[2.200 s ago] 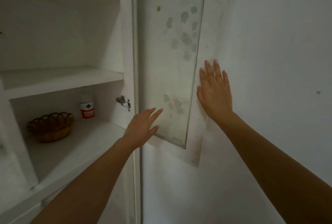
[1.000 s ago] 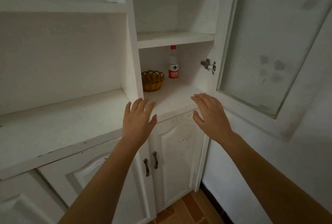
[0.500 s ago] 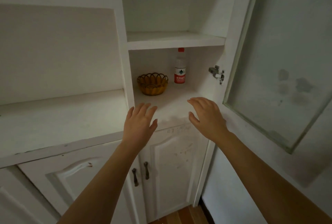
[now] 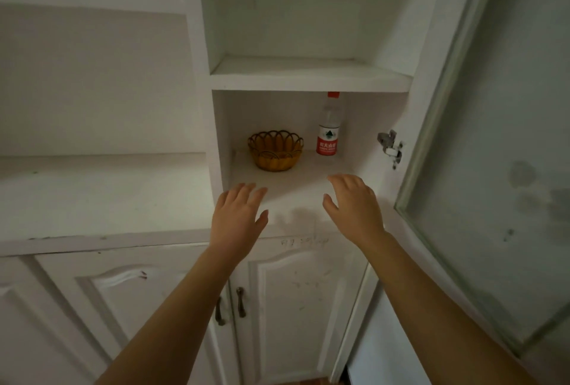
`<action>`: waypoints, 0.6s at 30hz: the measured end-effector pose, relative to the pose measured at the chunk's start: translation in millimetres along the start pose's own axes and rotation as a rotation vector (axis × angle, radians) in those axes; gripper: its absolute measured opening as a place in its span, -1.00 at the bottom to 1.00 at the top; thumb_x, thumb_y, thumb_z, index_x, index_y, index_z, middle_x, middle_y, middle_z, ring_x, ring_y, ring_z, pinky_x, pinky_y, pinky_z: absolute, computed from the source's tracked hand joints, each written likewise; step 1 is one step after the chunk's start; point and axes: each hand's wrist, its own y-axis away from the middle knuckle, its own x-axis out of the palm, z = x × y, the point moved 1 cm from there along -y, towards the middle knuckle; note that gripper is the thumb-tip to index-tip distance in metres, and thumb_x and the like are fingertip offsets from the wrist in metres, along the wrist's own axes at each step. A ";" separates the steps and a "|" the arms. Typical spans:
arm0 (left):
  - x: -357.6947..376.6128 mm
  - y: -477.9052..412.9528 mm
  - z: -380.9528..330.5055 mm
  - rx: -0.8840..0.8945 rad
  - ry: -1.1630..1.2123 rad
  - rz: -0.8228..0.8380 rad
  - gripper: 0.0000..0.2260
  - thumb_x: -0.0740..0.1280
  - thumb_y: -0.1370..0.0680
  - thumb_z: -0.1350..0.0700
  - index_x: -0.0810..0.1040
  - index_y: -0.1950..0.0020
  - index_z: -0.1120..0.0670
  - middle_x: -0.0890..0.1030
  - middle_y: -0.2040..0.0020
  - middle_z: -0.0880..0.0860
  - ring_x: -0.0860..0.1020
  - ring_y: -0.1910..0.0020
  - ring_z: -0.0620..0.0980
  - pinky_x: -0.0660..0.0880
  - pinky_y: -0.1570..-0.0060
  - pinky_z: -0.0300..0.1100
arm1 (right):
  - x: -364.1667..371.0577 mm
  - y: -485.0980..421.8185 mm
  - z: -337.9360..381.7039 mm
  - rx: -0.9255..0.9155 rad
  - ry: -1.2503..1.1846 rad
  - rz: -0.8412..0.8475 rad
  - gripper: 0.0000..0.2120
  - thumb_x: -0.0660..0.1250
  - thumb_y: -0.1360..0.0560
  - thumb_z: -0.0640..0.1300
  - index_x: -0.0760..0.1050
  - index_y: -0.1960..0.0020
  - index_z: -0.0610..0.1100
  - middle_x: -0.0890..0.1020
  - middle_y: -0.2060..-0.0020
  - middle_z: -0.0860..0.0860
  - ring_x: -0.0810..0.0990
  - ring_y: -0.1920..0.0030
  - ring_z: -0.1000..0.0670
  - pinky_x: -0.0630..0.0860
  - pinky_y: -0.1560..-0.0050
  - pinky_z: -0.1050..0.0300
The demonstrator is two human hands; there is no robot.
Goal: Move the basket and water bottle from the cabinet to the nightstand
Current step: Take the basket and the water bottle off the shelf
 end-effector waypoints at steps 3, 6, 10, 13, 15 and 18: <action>6.1 -13.8 -2.2 0.009 -0.003 0.027 -0.62 0.31 -0.51 0.06 0.41 -0.32 0.09 0.50 -0.28 0.12 0.40 -0.31 0.12 0.31 -0.29 0.03 | 1.5 -12.2 -7.4 0.081 -0.072 -0.029 -0.66 0.16 -0.55 -0.09 0.37 -0.27 -0.23 0.50 -0.24 -0.15 0.39 -0.28 -0.15 0.39 -0.18 -0.02; 14.3 -30.7 0.8 -0.017 -0.003 0.063 -0.61 0.27 -0.54 0.06 0.36 -0.36 0.08 0.45 -0.33 0.10 0.35 -0.34 0.10 0.26 -0.32 0.00 | 2.0 -26.4 -15.8 0.146 -0.124 -0.036 -0.68 0.16 -0.55 -0.10 0.38 -0.23 -0.25 0.50 -0.21 -0.18 0.39 -0.25 -0.17 0.41 -0.12 -0.02; 32.8 -51.0 10.9 -0.069 -0.013 0.149 -0.59 0.24 -0.55 0.05 0.31 -0.38 0.05 0.41 -0.36 0.08 0.31 -0.36 0.08 0.25 -0.32 -0.01 | 5.1 -48.0 -29.9 0.183 -0.145 -0.015 -0.66 0.16 -0.55 -0.11 0.36 -0.27 -0.25 0.48 -0.22 -0.19 0.37 -0.25 -0.19 0.42 -0.10 -0.05; 47.3 -69.7 13.2 -0.095 -0.018 0.185 -0.59 0.23 -0.55 0.04 0.29 -0.39 0.05 0.40 -0.36 0.08 0.31 -0.35 0.09 0.26 -0.30 0.01 | 12.9 -65.7 -38.9 0.204 -0.162 0.001 -0.64 0.16 -0.55 -0.11 0.34 -0.28 -0.26 0.47 -0.24 -0.20 0.37 -0.26 -0.20 0.41 -0.10 -0.07; 58.0 -85.5 11.4 -0.105 -0.017 0.204 -0.60 0.22 -0.55 0.04 0.30 -0.37 0.07 0.42 -0.32 0.09 0.33 -0.32 0.11 0.28 -0.28 0.03 | 22.5 -79.4 -44.5 0.235 -0.210 0.004 -0.62 0.17 -0.56 -0.07 0.33 -0.30 -0.26 0.47 -0.24 -0.21 0.38 -0.25 -0.20 0.41 -0.11 -0.06; 77.5 -113.5 10.4 -0.111 -0.016 0.237 -0.62 0.23 -0.54 0.06 0.30 -0.35 0.06 0.40 -0.31 0.10 0.33 -0.29 0.15 0.25 -0.30 0.05 | 39.6 -101.8 -52.2 0.314 -0.337 0.002 -0.57 0.19 -0.56 -0.03 0.31 -0.32 -0.26 0.47 -0.24 -0.24 0.41 -0.25 -0.22 0.40 -0.17 -0.03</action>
